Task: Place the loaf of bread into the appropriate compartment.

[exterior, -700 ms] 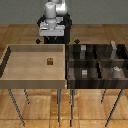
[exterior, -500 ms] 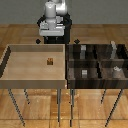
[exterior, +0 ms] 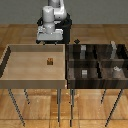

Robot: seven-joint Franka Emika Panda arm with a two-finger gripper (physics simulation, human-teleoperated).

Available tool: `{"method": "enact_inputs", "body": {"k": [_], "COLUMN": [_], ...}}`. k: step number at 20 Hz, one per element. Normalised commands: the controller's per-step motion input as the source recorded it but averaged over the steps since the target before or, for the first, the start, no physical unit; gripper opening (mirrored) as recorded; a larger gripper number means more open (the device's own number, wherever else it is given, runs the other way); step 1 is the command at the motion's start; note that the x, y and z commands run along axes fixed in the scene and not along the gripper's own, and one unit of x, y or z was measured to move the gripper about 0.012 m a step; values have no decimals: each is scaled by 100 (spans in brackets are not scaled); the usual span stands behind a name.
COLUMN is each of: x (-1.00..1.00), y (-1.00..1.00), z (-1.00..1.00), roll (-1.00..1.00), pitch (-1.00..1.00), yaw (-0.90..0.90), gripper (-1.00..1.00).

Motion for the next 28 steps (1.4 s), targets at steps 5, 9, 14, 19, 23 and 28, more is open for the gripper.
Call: {"method": "enact_inputs", "body": {"k": [5, 9, 14, 19, 23, 28], "x": [20, 0, 27, 20, 0, 0], "y": [0, 0, 0, 0, 0, 0], "z": [-40, -50, -20, 0, -50, -80], "roll": [0, 0, 0, 0, 0, 0], "pitch": [0, 0, 0, 0, 0, 0], "yaw": [0, 0, 0, 0, 0, 0], "gripper": [100, 100, 100, 100, 100, 100]}}
